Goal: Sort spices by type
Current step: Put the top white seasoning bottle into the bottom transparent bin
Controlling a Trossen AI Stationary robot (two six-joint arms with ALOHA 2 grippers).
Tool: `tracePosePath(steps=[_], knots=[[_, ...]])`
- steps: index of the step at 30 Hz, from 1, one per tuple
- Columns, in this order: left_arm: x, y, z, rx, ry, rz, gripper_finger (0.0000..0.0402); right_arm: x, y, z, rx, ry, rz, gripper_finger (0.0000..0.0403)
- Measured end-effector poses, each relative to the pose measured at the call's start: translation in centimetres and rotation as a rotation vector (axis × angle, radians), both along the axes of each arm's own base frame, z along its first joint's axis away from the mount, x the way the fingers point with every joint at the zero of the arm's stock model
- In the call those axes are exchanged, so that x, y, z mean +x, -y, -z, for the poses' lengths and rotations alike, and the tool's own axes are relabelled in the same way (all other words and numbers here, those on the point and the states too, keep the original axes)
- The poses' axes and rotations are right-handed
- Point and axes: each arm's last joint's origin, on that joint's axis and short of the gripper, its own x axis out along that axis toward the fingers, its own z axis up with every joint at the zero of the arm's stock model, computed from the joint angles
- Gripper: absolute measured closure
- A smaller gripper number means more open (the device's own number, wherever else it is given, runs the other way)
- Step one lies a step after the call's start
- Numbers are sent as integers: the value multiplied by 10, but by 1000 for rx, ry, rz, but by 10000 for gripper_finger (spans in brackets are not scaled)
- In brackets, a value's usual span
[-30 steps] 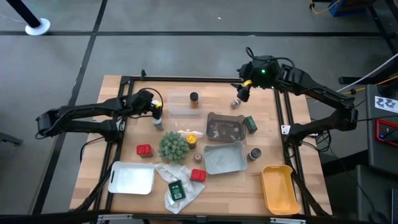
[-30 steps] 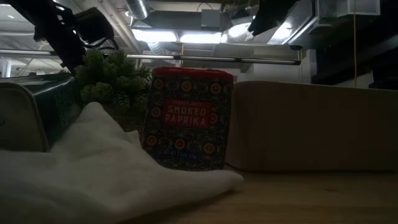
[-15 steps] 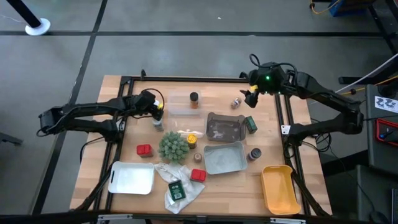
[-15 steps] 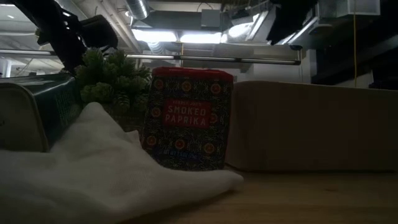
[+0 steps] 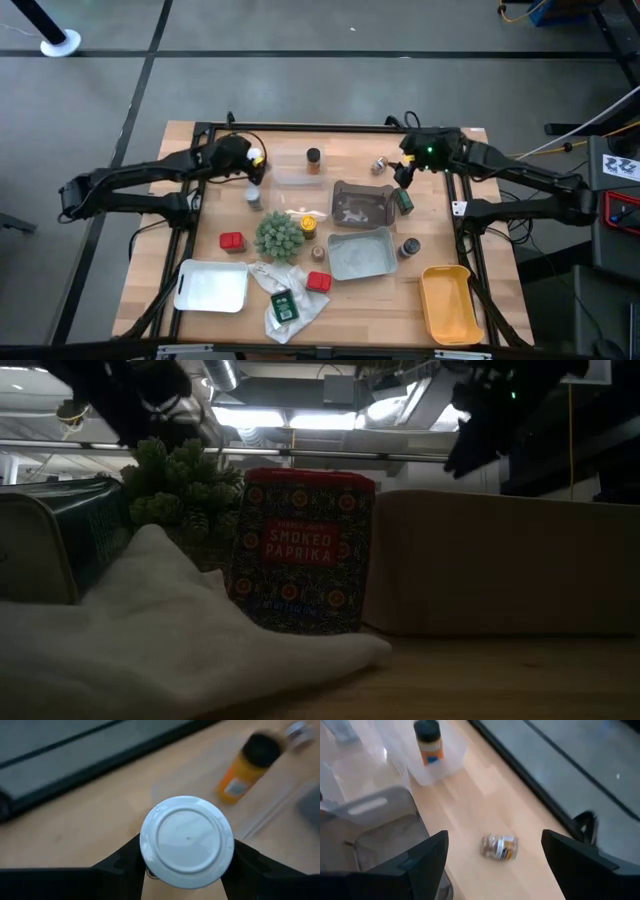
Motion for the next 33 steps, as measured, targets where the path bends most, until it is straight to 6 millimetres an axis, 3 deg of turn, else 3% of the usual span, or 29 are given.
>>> tracePosePath(steps=[6,10,21,33], knots=[[10,0,-43,56,110,109,219,0,0,34,44,-3,37,84],[15,7,-51,49,142,195,219,-1,0,47,65,-5,55,84],[58,37,-16,-43,-24,444,218,-3,-1,56,76,-20,68,84],[95,33,27,-34,-142,442,218,-2,-1,56,80,-14,62,84]])
